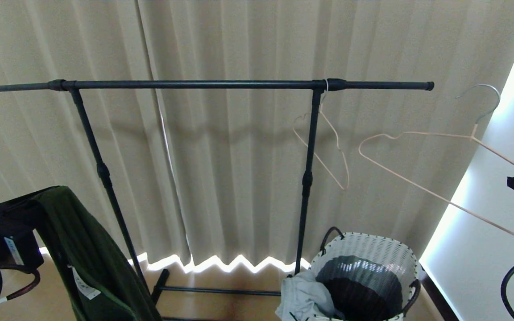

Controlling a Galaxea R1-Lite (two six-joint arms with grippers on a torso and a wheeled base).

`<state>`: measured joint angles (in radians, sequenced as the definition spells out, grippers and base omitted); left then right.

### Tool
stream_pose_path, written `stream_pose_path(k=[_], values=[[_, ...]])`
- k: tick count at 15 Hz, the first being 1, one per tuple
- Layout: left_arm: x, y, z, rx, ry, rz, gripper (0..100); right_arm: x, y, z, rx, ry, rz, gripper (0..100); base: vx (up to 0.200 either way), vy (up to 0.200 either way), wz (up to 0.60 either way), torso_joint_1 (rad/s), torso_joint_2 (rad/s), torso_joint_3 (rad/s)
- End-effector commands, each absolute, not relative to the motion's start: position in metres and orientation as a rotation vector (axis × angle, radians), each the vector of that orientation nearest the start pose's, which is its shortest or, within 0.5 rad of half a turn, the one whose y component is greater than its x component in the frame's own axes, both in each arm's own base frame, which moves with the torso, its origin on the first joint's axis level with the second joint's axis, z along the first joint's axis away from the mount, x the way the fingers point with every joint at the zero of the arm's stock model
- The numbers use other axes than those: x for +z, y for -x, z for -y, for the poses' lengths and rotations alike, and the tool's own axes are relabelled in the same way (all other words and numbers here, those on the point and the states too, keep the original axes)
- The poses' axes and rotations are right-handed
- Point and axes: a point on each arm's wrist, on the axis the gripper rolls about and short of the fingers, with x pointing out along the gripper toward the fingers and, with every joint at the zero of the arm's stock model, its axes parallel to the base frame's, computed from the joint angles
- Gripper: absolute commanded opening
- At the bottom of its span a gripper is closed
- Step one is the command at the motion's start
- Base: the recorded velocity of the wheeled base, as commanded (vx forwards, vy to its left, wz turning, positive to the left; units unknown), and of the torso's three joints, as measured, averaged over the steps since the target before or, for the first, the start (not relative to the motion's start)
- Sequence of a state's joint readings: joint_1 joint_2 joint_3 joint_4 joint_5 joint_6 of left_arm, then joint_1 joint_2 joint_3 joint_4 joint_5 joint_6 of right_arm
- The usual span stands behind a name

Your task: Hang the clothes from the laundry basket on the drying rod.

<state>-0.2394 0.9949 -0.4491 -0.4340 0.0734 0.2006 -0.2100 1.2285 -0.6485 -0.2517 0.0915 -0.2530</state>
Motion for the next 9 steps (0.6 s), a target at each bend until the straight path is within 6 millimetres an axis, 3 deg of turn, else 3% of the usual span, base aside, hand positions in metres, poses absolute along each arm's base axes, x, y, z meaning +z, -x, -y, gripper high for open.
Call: stream_pose_path(k=[1, 9], values=[[0.213, -0.123, 0.028, -0.176, -0.218, -0.095, 0, 0.219, -0.167, 0.033, -0.078, 0.206, -0.309, 0, 0.0, 0.0, 0.0, 0.0, 0.0, 0.0], [0.212, -0.125, 0.029, -0.175, -0.214, -0.107, 0, 0.232, -0.143, 0.028, -0.079, 0.214, -0.221, 0, 0.0, 0.0, 0.0, 0.0, 0.0, 0.0]])
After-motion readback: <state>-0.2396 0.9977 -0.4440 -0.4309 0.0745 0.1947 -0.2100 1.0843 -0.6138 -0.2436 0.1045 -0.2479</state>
